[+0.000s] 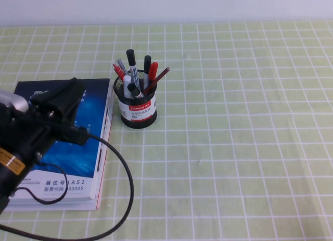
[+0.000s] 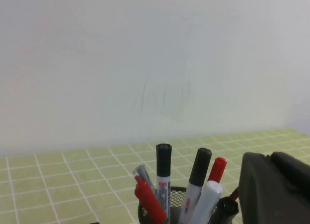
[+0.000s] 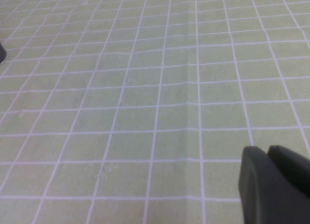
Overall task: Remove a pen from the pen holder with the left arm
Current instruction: Pick up the pen from the pen holder
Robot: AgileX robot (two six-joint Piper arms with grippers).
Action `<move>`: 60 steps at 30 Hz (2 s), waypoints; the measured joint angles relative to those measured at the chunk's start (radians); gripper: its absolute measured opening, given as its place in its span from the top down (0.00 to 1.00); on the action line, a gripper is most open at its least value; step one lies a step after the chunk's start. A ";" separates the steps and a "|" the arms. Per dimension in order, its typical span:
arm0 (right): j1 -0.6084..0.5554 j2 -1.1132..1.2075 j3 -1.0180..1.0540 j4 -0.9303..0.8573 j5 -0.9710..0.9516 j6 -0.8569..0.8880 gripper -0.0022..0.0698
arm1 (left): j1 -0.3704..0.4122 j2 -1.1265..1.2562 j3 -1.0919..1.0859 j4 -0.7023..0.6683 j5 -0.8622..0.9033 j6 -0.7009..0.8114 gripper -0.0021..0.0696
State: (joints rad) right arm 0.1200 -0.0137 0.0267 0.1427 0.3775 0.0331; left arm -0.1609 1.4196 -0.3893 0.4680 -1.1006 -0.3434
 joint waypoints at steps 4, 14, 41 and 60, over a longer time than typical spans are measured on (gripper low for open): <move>0.000 0.000 0.000 0.000 0.000 0.000 0.99 | -0.029 0.003 -0.011 -0.004 0.047 0.013 0.97; 0.000 0.000 0.000 0.000 0.000 0.000 0.99 | -0.081 0.138 -0.161 0.050 0.133 -0.028 0.97; 0.000 0.000 0.000 0.000 0.000 0.000 0.99 | -0.099 0.420 -0.495 0.087 0.219 -0.199 0.62; 0.000 0.000 0.000 0.000 0.000 0.000 0.99 | -0.105 0.412 -0.526 0.111 0.172 -0.248 0.62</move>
State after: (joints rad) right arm 0.1200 -0.0137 0.0267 0.1427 0.3775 0.0331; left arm -0.2664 1.8318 -0.9151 0.5793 -0.9289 -0.5911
